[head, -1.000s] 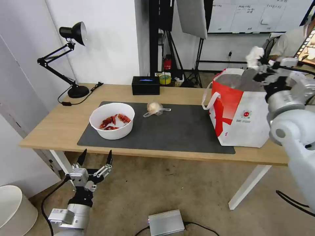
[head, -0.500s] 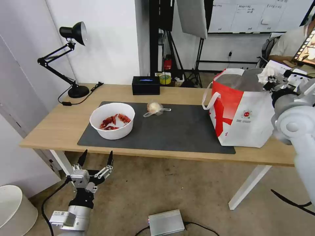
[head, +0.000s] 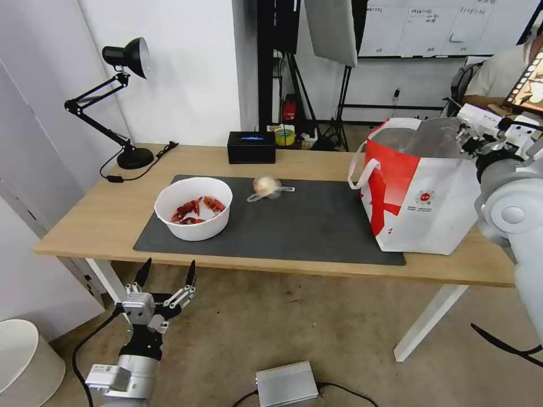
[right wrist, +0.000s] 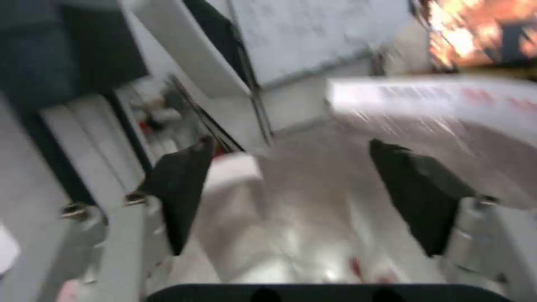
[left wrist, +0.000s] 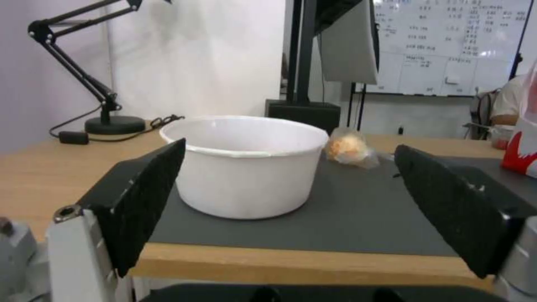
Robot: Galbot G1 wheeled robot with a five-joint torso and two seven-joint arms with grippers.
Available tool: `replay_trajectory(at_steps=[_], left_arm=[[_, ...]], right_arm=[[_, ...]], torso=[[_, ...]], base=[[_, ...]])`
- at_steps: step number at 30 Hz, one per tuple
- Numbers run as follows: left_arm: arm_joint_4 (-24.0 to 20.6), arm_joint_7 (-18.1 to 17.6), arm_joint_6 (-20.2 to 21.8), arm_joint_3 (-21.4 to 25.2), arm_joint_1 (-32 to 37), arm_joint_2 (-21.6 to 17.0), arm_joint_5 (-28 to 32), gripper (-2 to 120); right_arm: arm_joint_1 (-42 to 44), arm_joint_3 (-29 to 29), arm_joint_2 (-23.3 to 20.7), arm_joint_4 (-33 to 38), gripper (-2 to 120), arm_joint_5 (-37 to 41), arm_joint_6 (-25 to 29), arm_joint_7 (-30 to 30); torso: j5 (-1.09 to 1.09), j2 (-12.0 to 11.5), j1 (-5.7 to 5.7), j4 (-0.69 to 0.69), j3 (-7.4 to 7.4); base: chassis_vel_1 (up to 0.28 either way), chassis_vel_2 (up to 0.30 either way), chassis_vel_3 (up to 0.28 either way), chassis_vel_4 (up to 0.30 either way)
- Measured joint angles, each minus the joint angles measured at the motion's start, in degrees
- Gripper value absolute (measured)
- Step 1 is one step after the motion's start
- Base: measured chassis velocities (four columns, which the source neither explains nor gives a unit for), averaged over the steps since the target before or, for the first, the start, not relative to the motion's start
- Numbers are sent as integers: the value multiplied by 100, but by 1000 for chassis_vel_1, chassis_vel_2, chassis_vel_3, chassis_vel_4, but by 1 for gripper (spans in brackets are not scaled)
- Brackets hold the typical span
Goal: Pick up the trash from the table and place it into the takeout bag.
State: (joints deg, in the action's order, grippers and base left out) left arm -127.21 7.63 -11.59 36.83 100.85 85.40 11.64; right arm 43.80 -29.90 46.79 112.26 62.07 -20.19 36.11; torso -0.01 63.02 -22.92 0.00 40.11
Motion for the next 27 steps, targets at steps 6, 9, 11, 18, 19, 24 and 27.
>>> replay_trajectory(at_steps=[6,9,11,18,19,24,27], left_arm=[[0,0,0,0,-9,18,0,100],[0,0,0,4,-17,22,0,100],[0,0,0,5,-18,23,2,100],[0,-2,-17,9,-23,58,9,100],[3,-3,-25,10,-22,63,9,100],[15,-3,-41,-4,-18,66,9,100],[42,-7,-37,-50,-69,56,22,100]], right_arm=[[345,59,80,261,93,-531,629,-815],[576,102,158,362,99,-979,986,-1219],[689,128,197,412,100,-1168,1151,-1388],[1430,374,512,788,100,-2258,2138,-2092],[1534,430,579,880,100,-2304,2243,-2111],[1900,524,790,1114,100,-2599,2425,-2129],[2530,518,1073,1283,100,-3042,2598,-2225]], torso=[[0,0,0,0,0],[0,0,0,0,0],[0,0,0,0,0],[0,0,0,-1,0],[1,0,0,-1,0],[-1,1,0,0,-1],[1,0,0,-1,0]], base=[[0,0,0,0],[0,0,0,0],[0,0,0,0],[0,0,0,0],[0,0,0,0],[0,0,0,0],[0,0,0,0]])
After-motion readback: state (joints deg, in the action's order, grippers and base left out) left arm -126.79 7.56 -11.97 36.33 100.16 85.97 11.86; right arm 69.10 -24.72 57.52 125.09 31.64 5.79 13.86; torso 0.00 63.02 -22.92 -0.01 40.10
